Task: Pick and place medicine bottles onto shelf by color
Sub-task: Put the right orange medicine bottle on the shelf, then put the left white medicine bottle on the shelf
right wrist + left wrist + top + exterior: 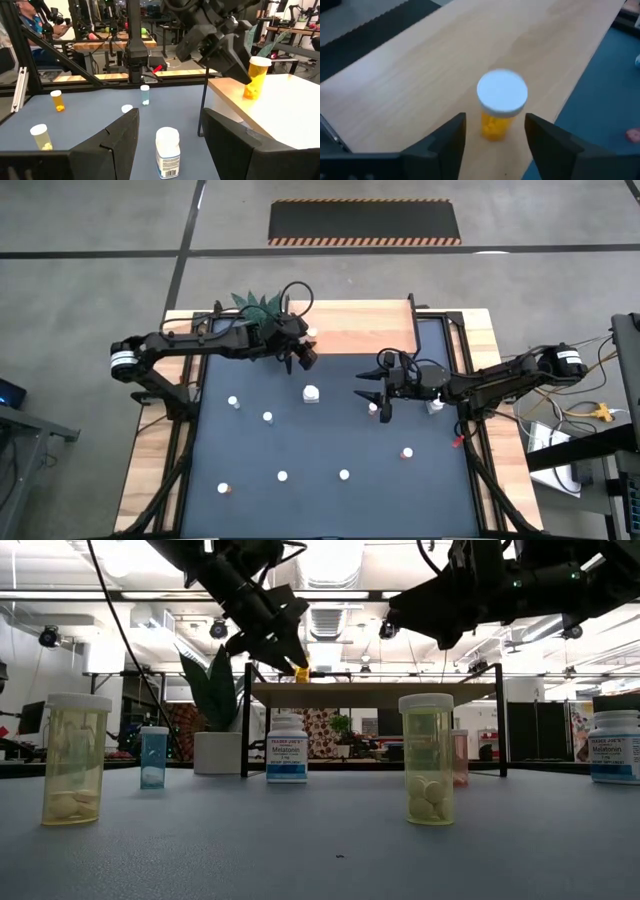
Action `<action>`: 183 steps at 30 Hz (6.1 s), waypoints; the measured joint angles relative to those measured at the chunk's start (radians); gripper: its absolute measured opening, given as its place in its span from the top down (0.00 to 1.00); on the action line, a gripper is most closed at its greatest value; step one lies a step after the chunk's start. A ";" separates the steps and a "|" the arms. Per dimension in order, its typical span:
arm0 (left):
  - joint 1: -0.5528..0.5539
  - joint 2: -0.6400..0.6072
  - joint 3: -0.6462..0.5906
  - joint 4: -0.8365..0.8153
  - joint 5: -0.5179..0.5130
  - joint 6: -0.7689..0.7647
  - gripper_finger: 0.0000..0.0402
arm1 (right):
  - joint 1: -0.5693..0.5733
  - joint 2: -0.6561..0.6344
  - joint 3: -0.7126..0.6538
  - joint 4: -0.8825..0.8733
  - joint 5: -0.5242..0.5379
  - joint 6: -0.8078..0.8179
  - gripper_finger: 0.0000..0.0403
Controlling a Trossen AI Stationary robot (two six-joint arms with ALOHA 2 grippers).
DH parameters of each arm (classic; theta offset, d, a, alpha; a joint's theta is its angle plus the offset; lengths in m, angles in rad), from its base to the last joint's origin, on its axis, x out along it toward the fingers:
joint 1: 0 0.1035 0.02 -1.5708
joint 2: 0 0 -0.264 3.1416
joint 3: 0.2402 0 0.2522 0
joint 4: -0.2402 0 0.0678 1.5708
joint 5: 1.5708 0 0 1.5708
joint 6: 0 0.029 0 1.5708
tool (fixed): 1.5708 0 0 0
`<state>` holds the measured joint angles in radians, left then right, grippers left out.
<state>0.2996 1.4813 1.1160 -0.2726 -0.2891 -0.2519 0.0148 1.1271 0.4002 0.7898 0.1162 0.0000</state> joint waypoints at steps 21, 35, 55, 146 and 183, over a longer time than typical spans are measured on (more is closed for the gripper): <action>-0.166 -0.299 -0.147 0.148 0.010 0.237 0.58 | -0.018 0.008 0.126 -0.111 0.016 -0.117 0.78; -0.203 -0.489 -0.420 0.544 0.000 0.440 0.73 | -0.251 0.328 0.685 -0.569 -0.203 -0.294 0.98; -0.203 -0.586 -0.491 0.578 0.000 0.499 0.74 | -0.467 0.586 0.980 -0.674 -0.553 -0.288 0.98; -0.413 -0.116 -0.519 0.673 -0.079 0.204 0.44 | 0.173 0.101 0.123 -0.363 0.062 -0.078 0.59; -0.313 0.095 -0.492 0.676 0.000 0.232 0.47 | 0.170 0.101 0.119 -0.395 0.070 -0.023 0.44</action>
<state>-0.0131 1.5761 0.6243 0.4030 -0.2890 -0.0197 0.1846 1.2278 0.5190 0.3946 0.1857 -0.0227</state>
